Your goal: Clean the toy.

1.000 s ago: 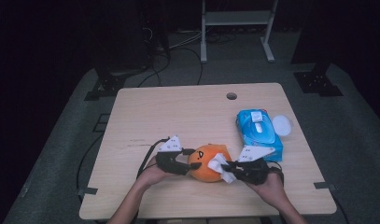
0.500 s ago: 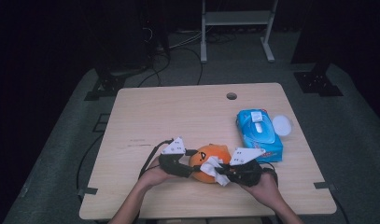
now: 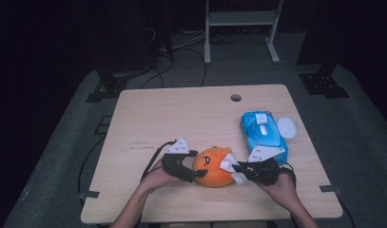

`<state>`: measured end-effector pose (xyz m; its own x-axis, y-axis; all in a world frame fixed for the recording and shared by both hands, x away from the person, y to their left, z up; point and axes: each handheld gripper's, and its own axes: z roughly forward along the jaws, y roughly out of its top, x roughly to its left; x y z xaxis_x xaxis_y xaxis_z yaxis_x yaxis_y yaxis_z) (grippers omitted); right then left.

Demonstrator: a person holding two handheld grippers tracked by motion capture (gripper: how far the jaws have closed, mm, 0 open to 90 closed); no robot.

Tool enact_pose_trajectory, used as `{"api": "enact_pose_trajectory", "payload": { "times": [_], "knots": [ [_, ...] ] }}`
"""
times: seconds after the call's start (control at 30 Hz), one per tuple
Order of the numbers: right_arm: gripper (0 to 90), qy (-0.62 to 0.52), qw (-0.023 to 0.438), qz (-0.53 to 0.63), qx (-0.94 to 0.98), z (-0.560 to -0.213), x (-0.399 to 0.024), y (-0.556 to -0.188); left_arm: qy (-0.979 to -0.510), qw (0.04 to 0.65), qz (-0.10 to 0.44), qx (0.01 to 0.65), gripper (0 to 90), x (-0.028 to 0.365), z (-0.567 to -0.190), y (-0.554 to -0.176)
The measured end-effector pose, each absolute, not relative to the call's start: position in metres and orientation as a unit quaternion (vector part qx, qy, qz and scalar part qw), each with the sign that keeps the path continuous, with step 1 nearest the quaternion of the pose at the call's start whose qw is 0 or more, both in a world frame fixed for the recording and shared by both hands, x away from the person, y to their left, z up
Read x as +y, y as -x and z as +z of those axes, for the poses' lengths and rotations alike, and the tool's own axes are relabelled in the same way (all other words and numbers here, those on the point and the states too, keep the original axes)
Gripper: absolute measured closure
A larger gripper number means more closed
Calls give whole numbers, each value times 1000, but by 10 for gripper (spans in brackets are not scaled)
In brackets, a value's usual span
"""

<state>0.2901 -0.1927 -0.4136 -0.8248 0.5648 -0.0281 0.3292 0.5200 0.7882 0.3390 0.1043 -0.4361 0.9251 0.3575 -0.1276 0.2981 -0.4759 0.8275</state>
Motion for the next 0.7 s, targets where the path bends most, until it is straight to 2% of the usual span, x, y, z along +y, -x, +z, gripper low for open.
{"api": "enact_pose_trajectory", "payload": {
  "times": [0.17, 0.23, 0.27, 0.4, 0.5, 0.63, 0.7],
  "knots": [
    [830, -238, 129, 425, 864, -410, -179, -283, -862, 483, 48, 149, 322, 98, -431, -331],
    [830, -220, 111, 439, 864, -407, -167, -280, -868, 478, 65, 117, 346, 92, -428, -325],
    [831, -210, 117, 437, 867, -406, -161, -279, -873, 470, 75, 106, 351, 89, -427, -322],
    [832, -215, 128, 443, 861, -401, -161, -284, -872, 472, 76, 105, 351, 91, -428, -322],
    [833, -241, 136, 440, 854, -404, -177, -293, -866, 478, 65, 128, 303, 95, -431, -327],
    [833, -270, 133, 429, 852, -412, -195, -300, -858, 484, 56, 162, 115, 95, -433, -332],
    [832, -270, 134, 425, 853, -412, -196, -298, -859, 483, 51, 161, 116, 95, -434, -333]
  ]
}}
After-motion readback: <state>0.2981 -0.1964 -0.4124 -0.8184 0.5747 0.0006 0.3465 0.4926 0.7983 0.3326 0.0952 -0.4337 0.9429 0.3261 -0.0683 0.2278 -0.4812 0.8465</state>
